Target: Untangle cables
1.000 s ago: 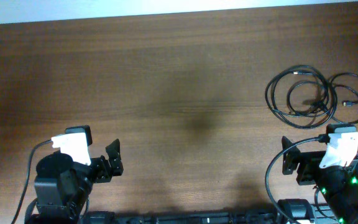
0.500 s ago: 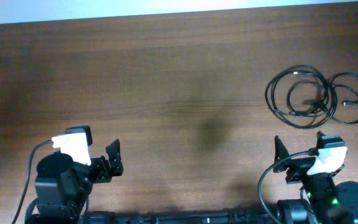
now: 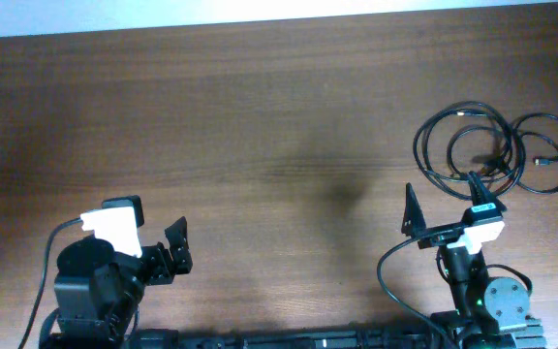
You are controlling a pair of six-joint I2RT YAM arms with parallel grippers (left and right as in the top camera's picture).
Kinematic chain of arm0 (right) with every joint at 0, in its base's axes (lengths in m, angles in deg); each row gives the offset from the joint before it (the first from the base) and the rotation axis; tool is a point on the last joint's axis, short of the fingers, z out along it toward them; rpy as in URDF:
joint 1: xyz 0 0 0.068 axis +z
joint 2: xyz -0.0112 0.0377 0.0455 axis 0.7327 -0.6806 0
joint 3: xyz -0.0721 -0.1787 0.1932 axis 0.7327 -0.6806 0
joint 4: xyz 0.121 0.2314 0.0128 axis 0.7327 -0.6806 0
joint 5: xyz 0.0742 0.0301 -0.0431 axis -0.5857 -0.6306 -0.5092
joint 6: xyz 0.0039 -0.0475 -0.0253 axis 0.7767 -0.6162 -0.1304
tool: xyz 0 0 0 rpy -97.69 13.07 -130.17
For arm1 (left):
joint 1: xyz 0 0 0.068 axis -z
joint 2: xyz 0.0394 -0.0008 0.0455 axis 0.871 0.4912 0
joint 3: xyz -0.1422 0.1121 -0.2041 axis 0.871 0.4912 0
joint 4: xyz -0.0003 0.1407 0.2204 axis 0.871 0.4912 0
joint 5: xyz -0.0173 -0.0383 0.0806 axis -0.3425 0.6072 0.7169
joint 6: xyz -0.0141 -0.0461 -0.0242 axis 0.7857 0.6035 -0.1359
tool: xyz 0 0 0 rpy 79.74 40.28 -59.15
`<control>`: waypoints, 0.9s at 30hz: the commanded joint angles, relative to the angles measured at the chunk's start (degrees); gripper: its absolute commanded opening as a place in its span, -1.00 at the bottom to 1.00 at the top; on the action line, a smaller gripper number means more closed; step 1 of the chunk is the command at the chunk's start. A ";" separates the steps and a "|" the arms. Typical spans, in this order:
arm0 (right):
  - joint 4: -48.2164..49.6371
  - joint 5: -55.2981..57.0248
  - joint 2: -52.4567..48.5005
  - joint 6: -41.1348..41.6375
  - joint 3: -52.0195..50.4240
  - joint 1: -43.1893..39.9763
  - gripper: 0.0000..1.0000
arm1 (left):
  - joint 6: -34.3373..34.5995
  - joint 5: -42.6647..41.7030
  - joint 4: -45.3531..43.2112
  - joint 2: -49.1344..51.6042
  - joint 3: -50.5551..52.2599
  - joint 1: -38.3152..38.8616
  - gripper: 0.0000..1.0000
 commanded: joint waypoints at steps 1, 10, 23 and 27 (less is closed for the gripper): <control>9.86 0.50 0.39 -5.70 -6.67 0.42 0.97 | 0.33 -0.02 -0.07 -0.33 0.22 -0.02 0.98; -6.16 3.21 0.39 -6.29 -7.21 -1.68 0.97 | 0.31 -0.02 -0.07 -0.33 0.22 -0.02 0.98; -6.19 3.50 0.39 -6.25 -7.21 -1.57 0.97 | 0.31 -0.02 -0.07 -0.33 0.22 -0.02 0.98; -6.19 3.50 0.39 -6.25 -7.21 -1.57 0.97 | 0.31 -0.02 0.26 -0.31 0.24 -0.02 0.98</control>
